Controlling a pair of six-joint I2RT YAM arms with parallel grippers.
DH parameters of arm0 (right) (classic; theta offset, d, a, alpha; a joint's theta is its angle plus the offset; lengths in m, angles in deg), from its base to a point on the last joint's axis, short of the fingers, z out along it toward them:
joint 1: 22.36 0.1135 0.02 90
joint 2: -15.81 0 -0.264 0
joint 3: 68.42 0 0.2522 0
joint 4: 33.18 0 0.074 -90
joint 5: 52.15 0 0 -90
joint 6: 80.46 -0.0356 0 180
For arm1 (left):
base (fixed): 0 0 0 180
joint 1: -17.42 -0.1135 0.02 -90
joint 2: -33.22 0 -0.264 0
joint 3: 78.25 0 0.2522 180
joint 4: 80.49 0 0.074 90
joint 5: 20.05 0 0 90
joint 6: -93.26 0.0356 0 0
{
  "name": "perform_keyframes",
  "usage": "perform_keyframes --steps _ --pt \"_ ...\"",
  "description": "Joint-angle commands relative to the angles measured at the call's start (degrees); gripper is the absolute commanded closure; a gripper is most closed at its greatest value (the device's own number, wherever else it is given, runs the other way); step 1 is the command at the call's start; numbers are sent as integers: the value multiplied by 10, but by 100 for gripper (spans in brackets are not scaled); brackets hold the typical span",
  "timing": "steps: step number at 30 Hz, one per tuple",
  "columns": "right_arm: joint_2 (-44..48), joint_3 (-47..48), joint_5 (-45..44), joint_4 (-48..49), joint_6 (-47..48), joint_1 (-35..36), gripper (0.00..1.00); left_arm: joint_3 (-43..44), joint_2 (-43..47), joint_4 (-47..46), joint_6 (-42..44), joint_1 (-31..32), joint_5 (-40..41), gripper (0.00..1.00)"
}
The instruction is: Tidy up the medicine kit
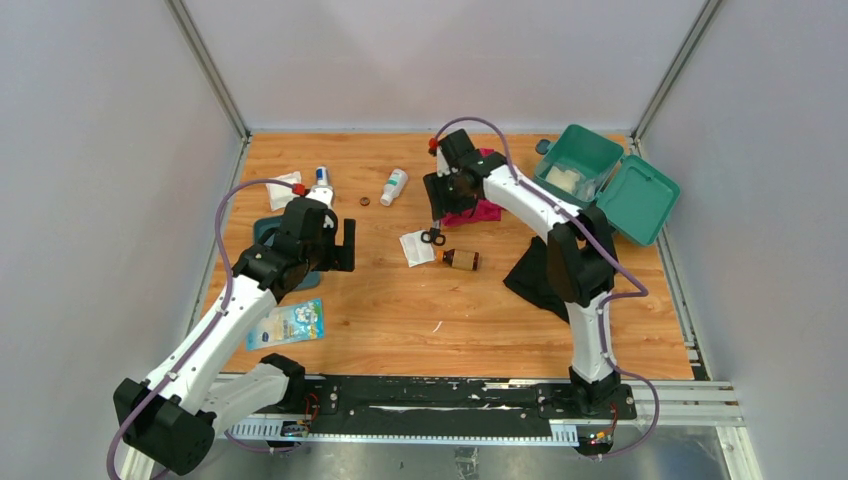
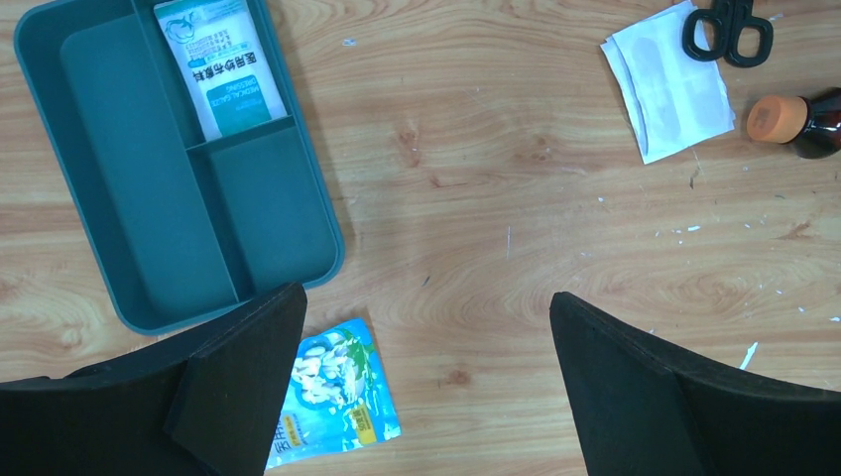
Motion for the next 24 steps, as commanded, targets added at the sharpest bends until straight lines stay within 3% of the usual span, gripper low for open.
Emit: perform_keyframes --steps 1,7,14,24 --pt "23 -32 18 8 -62 34 42 3 0 5 3 4 4 1" --pt "57 -95 -11 36 -117 64 45 0 4 -5 -50 4 -24 1" --pt "196 -205 -77 57 -130 52 45 -82 17 -168 -202 4 -123 2" --pt "413 -378 -108 55 -131 42 45 -88 -173 -348 -294 5 -192 15"
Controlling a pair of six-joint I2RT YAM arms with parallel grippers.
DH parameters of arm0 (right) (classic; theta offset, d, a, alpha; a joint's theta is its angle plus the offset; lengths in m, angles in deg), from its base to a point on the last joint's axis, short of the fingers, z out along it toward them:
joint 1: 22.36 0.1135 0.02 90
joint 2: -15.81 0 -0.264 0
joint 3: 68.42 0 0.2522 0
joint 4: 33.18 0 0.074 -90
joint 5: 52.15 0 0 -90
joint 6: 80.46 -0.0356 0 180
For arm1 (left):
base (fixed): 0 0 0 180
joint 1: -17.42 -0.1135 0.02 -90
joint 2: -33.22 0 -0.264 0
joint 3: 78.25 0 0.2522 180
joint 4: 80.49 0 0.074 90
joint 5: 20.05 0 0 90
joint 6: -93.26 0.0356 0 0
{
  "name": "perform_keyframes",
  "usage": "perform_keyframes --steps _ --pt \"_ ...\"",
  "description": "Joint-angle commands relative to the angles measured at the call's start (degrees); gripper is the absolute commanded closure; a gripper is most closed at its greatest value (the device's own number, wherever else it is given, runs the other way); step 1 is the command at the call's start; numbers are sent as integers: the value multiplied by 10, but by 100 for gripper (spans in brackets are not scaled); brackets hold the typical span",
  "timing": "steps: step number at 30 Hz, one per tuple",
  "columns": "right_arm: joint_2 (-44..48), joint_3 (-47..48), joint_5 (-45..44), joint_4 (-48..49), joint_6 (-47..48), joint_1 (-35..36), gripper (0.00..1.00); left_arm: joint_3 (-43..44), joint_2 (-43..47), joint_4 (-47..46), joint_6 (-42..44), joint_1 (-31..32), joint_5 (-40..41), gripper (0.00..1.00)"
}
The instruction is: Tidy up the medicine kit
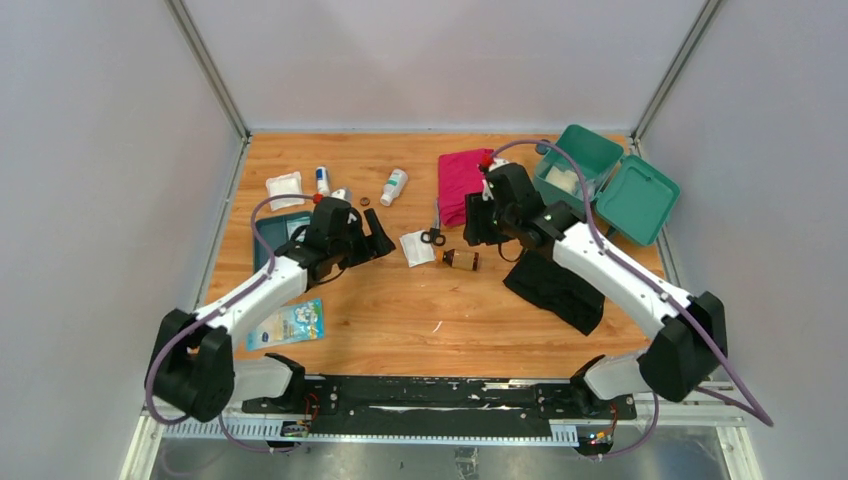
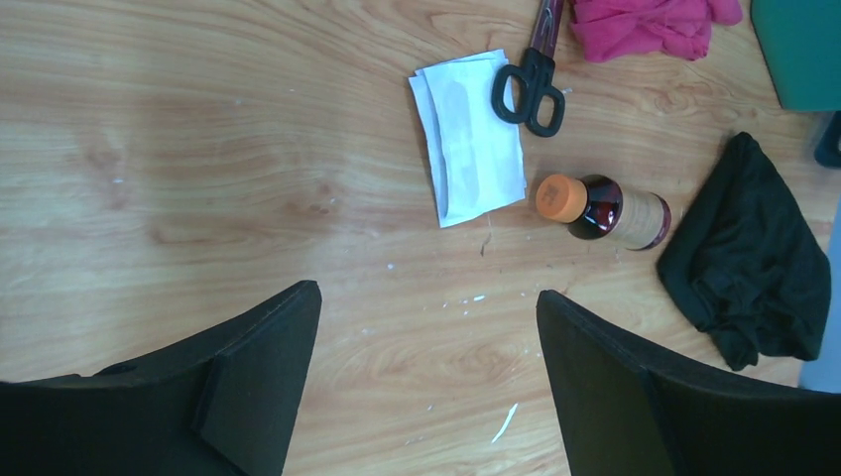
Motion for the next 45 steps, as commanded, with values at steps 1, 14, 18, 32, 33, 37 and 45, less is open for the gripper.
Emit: perform_keyframes --steps 1,14,18,32,33,37,45 --pt "63 -74 -24 -14 -10 -7 45 5 -65 -96 -49 5 -29 15" --pt "185 -173 -23 6 -9 -9 45 62 -230 -133 -60 40 0 30" --pt "200 -191 -19 9 -9 -10 45 83 -259 -119 -59 43 19 33" --pt "253 -224 -41 10 22 -11 43 419 -384 69 185 -30 130 17" --pt "254 -225 -39 10 25 -11 43 449 -405 84 207 -31 136 16" --pt "254 -230 -34 10 30 -11 42 541 -478 115 292 -32 121 12" --pt "251 -239 -24 10 32 -11 42 666 -595 144 357 -44 69 5"
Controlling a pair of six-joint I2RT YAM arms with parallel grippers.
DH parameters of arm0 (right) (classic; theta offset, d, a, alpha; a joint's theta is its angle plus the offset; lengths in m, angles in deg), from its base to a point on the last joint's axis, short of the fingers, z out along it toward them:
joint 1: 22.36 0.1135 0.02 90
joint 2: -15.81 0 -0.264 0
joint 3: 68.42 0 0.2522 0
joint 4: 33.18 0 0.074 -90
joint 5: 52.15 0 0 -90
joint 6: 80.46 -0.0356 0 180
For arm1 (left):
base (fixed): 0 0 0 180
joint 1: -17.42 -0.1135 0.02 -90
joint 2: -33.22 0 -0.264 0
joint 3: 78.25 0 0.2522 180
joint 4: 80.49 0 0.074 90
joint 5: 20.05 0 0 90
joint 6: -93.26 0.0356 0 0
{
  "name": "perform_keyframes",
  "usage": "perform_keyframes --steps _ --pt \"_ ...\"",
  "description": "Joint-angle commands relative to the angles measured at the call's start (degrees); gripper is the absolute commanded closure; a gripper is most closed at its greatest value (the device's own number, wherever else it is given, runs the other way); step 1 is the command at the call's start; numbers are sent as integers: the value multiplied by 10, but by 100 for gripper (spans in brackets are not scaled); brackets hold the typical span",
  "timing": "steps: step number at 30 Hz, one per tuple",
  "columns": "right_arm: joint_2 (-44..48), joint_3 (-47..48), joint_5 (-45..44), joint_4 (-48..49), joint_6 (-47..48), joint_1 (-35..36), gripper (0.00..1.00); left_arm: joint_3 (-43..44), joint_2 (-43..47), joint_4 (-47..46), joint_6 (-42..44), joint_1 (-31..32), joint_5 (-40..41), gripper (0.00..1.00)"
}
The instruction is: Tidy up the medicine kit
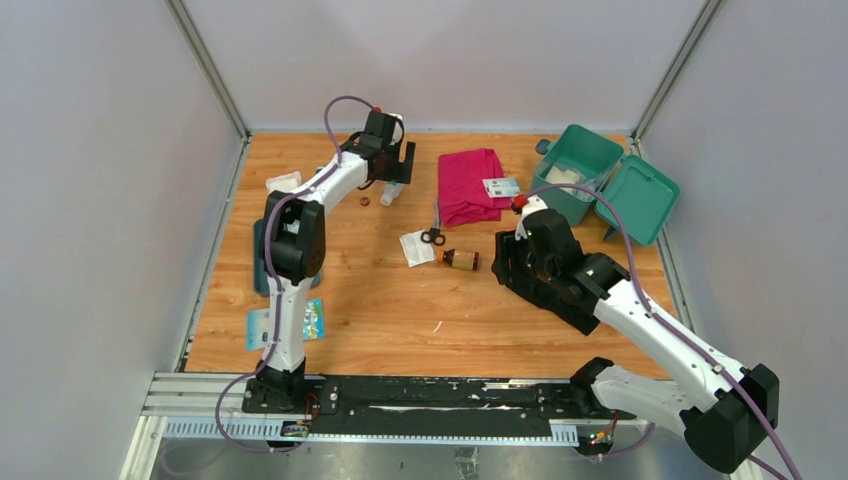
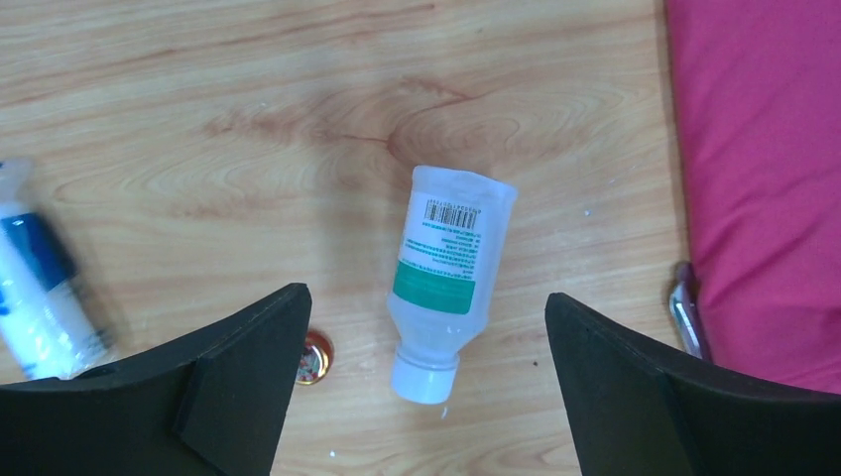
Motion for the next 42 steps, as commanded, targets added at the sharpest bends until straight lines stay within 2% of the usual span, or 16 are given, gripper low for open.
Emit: perform_keyframes --steps 1,5,10,15,25,34,40,42 --pt "4 -12 3 -2 7 -8 41 53 -44 39 52 -11 -40 5" --pt "0 -14 3 -2 8 -7 41 71 -71 50 60 -12 -71 6" --pt "-11 -12 8 -1 7 -7 41 52 -75 53 59 -12 -96 11" --pt "-10 -10 17 -2 5 -8 42 37 -74 51 62 -12 -89 28" --pt "7 -18 13 -7 2 -8 42 17 -55 45 52 -11 -125 49" --pt "41 -5 24 -11 -51 -7 42 -143 145 -42 5 10 -144 49" --pt "73 -5 25 13 -182 -8 40 -269 302 -99 -65 31 -184 49" --pt "85 -18 75 59 -231 -8 35 -317 360 -122 -100 49 -188 49"
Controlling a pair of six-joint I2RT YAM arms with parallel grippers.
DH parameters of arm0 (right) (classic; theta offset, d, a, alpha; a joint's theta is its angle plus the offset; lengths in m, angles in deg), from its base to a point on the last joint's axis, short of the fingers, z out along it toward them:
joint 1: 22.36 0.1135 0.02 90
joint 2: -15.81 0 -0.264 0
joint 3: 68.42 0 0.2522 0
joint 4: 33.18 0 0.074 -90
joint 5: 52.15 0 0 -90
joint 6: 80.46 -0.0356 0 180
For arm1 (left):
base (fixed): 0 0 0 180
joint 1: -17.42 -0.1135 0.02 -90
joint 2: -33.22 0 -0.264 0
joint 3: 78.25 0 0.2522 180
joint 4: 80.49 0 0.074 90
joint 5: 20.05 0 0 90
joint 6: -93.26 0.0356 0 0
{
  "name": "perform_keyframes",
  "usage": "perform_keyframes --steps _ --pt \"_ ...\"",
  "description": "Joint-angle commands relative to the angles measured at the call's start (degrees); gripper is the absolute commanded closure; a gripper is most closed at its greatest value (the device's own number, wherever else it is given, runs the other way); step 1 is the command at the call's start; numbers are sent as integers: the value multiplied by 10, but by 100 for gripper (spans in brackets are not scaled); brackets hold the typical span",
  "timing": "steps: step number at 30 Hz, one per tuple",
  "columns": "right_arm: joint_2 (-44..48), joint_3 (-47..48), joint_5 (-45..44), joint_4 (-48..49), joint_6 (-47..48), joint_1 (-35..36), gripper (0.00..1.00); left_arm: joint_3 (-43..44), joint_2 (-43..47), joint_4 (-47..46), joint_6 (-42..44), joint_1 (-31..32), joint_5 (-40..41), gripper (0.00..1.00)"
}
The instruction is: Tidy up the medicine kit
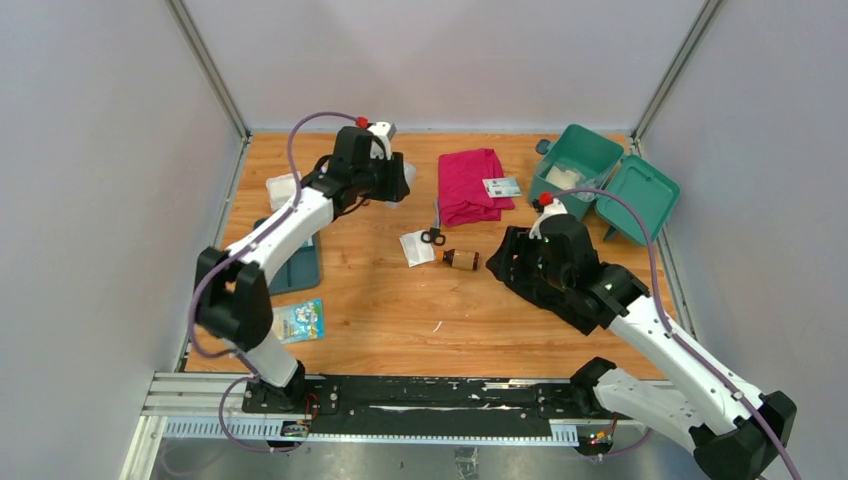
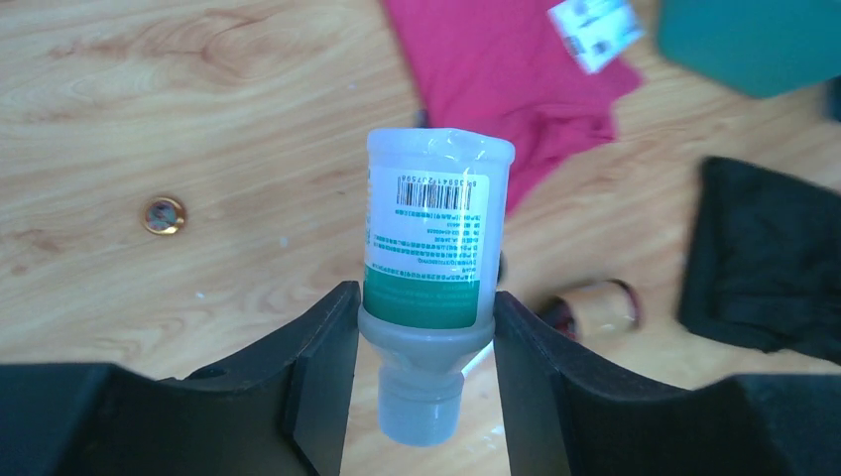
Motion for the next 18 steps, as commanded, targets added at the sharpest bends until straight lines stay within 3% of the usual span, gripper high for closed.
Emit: perform_keyframes --steps 1,4,11,18 --pt "33 -21 69 100 -144 -7 32 -97 130 -78 -94 35 -36 50" --pt "43 -53 100 191 -222 -7 24 -153 206 -97 -136 75 -35 50" --pt "49 -87 121 330 -351 -2 23 -302 364 -192 -244 132 -37 51" --pt "12 -90 115 370 -387 30 23 -370 434 -193 -283 153 -36 52"
